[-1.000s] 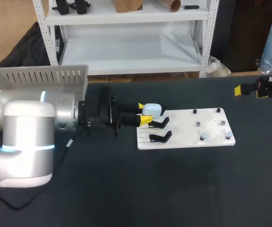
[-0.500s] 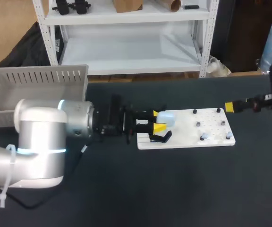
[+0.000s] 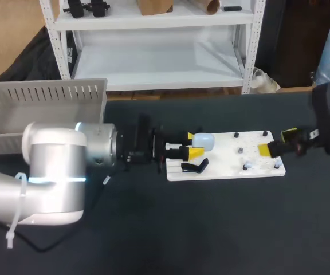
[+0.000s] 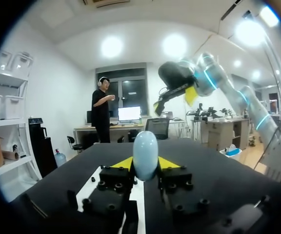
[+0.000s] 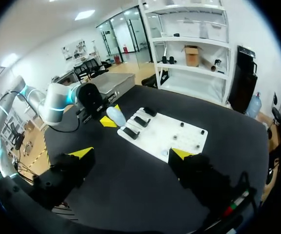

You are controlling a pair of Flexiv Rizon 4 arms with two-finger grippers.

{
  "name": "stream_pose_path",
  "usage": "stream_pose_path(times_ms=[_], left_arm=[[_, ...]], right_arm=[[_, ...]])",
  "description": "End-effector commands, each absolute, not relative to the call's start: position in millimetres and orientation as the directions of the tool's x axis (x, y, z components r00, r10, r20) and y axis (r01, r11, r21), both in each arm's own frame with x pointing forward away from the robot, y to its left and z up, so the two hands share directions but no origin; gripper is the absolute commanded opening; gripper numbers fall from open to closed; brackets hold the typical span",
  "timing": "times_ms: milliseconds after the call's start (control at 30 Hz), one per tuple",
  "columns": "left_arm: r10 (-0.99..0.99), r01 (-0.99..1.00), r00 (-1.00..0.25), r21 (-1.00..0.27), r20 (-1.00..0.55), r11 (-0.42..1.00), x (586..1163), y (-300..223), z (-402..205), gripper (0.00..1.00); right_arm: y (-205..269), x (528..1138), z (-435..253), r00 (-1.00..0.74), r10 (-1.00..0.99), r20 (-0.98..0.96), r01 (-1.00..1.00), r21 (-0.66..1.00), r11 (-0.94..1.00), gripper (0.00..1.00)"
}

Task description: Pick up each earbud case from the left stands, insert the matching earbuds, close the lid, and place the case in the box.

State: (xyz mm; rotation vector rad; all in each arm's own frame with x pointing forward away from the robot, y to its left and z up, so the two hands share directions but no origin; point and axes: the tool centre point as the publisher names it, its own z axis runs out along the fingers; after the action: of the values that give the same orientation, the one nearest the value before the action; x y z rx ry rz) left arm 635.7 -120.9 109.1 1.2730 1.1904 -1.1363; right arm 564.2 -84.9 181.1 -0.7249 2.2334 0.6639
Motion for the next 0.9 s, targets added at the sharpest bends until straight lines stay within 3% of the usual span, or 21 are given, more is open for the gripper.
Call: stream_pose_path(times_ms=[33,900], left_arm=[[0.045,0.997,0.071,0.073,-0.996,0.027,631.3,-121.1,110.1,0.0],[0.045,0.997,0.071,0.073,-0.996,0.027,631.3,-121.1,110.1,0.0]], right_arm=[[-64.8,564.0,174.1,-0.617,-0.308,-0.724,-0.547,0.113,0.83,1.0],[7.3,601.0,150.5,-0.635,-0.35,-0.688,-0.572,0.115,0.812,1.0]])
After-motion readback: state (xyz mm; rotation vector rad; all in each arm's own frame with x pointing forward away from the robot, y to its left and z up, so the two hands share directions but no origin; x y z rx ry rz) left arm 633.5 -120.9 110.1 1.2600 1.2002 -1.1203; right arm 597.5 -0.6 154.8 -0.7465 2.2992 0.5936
